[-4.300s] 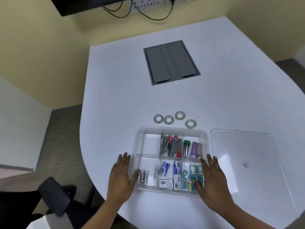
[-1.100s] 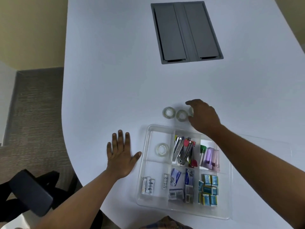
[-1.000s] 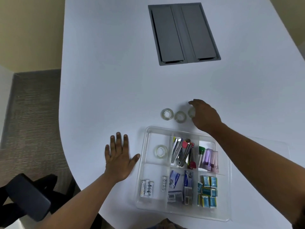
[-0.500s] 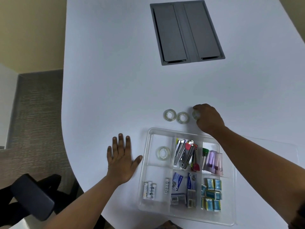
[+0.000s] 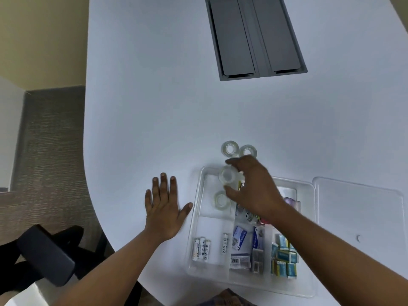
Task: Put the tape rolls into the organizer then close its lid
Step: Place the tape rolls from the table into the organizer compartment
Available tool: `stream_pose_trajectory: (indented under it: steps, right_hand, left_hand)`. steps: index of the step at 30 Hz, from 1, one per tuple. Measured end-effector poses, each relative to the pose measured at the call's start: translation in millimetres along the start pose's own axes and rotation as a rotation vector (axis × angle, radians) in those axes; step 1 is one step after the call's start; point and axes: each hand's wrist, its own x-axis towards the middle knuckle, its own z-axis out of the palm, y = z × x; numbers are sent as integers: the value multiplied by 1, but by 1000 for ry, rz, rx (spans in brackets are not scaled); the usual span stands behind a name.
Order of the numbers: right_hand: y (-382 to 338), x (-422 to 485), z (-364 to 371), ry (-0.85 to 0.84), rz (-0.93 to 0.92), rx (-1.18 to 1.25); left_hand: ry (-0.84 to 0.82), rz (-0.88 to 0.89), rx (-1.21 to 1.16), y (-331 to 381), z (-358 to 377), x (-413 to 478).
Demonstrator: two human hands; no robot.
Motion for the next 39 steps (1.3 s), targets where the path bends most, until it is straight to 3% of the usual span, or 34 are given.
stream_pose_trajectory:
  steps: [4, 10, 18, 26, 32, 36, 39]
  right_hand:
    - [-1, -14, 26, -110, -43, -217]
    - [3, -18, 51, -140, -105, -433]
    - [1, -18, 60, -141, -130, -427]
    - [24, -36, 22, 176, -154, -270]
    - [65, -50, 6, 247, 0, -434]
    - [81, -55, 11, 111, -29, -516]
    - [85, -56, 15, 103, -35, -508]
  left_hand:
    - [6, 3, -2, -3, 3, 1]
    - [27, 7, -12, -5, 7, 2]
    - [11, 4, 0, -3, 3, 1]
    - [-15, 9, -32, -1, -1, -1]
    - [-186, -26, -12, 1, -15, 9]
    - [30, -55, -161, 27, -46, 19]
    - [162, 78, -295, 52, -72, 34]
